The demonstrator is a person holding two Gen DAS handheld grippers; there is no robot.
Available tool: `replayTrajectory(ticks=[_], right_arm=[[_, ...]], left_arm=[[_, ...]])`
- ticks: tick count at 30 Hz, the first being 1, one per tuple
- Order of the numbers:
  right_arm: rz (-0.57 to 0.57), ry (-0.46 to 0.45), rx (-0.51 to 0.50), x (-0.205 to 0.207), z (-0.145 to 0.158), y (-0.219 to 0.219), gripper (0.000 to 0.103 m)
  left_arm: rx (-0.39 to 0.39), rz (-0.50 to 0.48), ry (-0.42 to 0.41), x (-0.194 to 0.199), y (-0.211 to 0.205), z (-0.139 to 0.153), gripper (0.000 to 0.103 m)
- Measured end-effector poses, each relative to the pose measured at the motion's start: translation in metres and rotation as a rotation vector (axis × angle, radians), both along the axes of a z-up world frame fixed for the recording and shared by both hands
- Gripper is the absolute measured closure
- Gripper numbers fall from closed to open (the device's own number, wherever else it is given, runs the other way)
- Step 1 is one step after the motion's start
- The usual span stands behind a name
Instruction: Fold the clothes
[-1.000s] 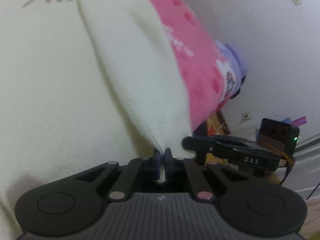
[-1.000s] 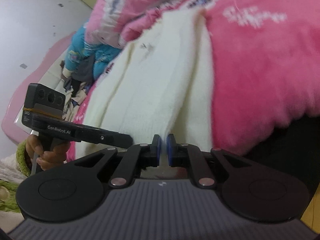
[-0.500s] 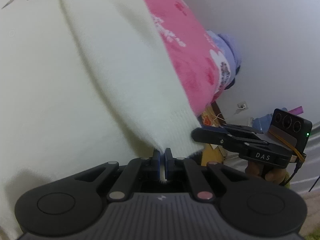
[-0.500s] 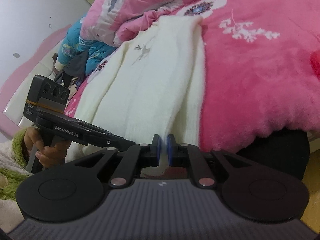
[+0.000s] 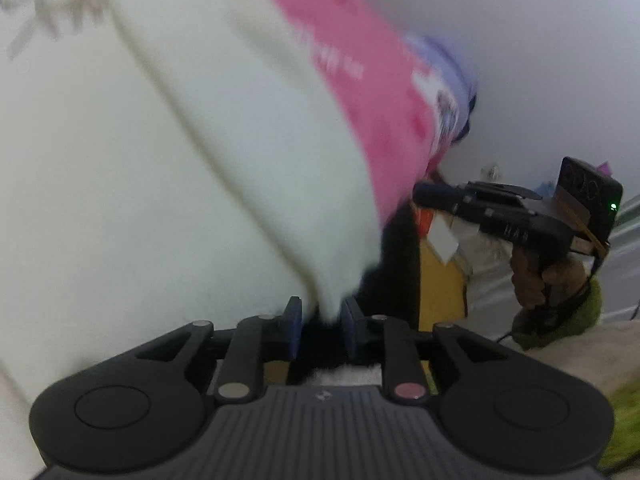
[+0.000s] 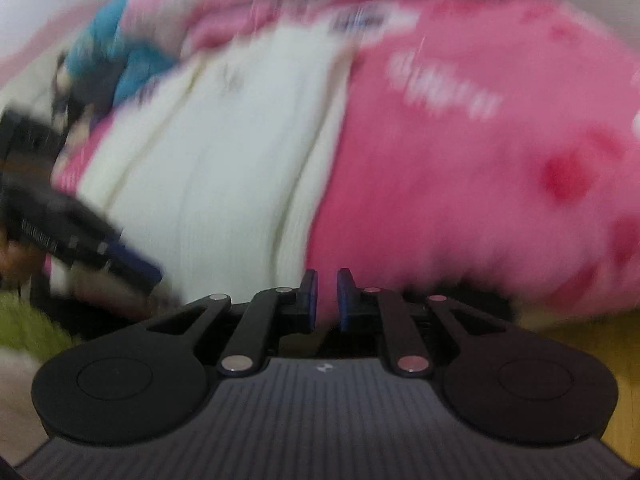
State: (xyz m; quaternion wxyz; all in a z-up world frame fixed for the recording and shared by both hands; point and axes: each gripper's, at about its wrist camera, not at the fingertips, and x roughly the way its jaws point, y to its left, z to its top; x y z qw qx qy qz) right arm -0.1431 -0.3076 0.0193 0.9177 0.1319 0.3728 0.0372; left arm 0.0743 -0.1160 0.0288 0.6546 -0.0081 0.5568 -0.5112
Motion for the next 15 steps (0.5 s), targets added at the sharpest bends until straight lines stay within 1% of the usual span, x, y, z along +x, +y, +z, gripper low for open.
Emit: replayTrajectory(ticks=[2,4,5,7,9,12,13,15], right_arm=[[0.004,-0.118,0.016,0.013,0.016,-0.01,0.093],[0.042,-0.204,-0.011,0.04,0.021,-0.006,0.093],[0.066,-0.235,-0.032,0.056,0.021,-0.001,0.093],[0.122,-0.258,-0.058,0.09,0.012,0.011,0.093],[0.178,-0.24,-0.047,0.122,-0.005,0.017,0.093],[0.211,-0.117,-0.08,0.148,-0.036,0.014,0.098],[0.22,-0.118,-0.056,0.148,-0.036,0.008,0.098],[0.229,-0.097,-0.016,0.148,-0.022,-0.003,0.098]], left_arm=[[-0.05,0.039,-0.029,0.013,-0.004,0.007,0.069],[-0.063,0.063,-0.045,0.023,-0.021,0.003,0.069],[-0.063,0.067,-0.048,0.027,-0.029,-0.002,0.069],[-0.059,0.074,-0.023,0.034,-0.043,-0.018,0.07],[-0.077,0.085,0.029,0.041,-0.045,-0.029,0.074],[-0.115,0.122,0.145,0.056,-0.033,-0.04,0.079],[-0.126,0.136,0.185,0.06,-0.026,-0.044,0.08],[-0.147,0.145,0.231,0.064,-0.018,-0.049,0.08]])
